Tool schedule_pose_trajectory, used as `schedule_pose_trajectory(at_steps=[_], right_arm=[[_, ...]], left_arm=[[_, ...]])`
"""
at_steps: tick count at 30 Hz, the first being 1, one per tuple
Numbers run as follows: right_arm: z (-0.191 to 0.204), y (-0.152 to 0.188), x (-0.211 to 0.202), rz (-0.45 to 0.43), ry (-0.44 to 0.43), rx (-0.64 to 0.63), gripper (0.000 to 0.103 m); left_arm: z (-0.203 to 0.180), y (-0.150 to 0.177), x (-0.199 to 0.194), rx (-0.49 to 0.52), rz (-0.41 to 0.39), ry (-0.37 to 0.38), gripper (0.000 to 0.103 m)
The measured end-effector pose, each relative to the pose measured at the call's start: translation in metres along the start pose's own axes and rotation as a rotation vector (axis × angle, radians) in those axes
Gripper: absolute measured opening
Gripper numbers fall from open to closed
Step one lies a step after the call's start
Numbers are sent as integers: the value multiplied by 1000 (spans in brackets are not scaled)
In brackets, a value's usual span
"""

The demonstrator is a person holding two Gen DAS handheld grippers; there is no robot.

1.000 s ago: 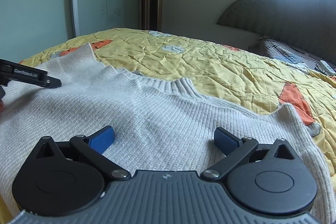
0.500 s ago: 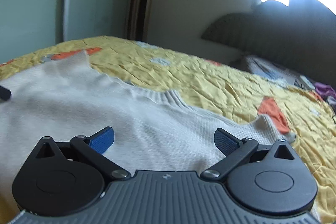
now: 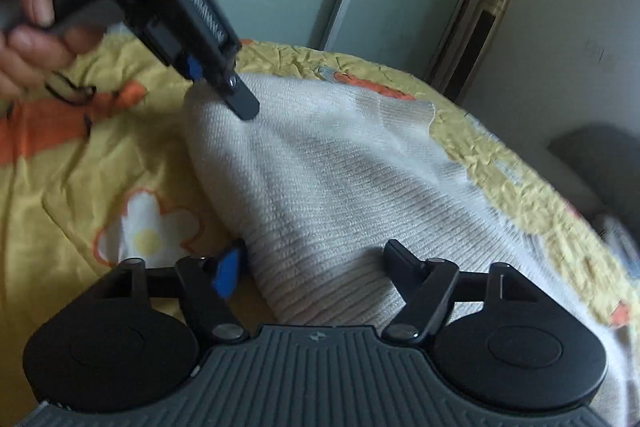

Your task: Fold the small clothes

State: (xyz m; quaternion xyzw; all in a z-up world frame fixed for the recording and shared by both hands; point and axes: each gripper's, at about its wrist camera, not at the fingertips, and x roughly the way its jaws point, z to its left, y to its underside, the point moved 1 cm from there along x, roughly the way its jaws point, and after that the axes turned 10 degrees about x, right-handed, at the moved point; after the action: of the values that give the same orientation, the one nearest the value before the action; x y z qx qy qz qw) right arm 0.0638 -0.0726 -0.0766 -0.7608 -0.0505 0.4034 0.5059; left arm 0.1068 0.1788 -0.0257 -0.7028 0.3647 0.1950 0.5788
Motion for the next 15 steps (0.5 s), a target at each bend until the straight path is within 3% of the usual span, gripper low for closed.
schedule_pose_trajectory(at_steps=[1,3,5,8,9,10,12,15], right_arm=[[-1,-1,-3,5,-23,13,51],[-3,-1,-6,23,-54,18,42],[0,0,-5,33,-40,-23,42],[11,-7,-16,-13,12,-53,60],[18,-8,-20,-36,20,-71,72],[25,-10,-20,-52,46,-96,81],[41,-11,-14,-51,127,-166,82],[59,-6,8,-26,273,-257,81]], left_arm=[[-2,4,-2,14,-3,-5,16],[-6,8,0,54,1,-29,16],[-9,4,-1,84,-2,-21,17],[-11,-13,-7,115,-25,-5,25],[-11,-22,-5,133,-24,2,36],[-9,-29,-3,140,-29,0,59],[-4,-46,5,144,-46,-16,92],[7,-70,27,134,-30,-11,92]])
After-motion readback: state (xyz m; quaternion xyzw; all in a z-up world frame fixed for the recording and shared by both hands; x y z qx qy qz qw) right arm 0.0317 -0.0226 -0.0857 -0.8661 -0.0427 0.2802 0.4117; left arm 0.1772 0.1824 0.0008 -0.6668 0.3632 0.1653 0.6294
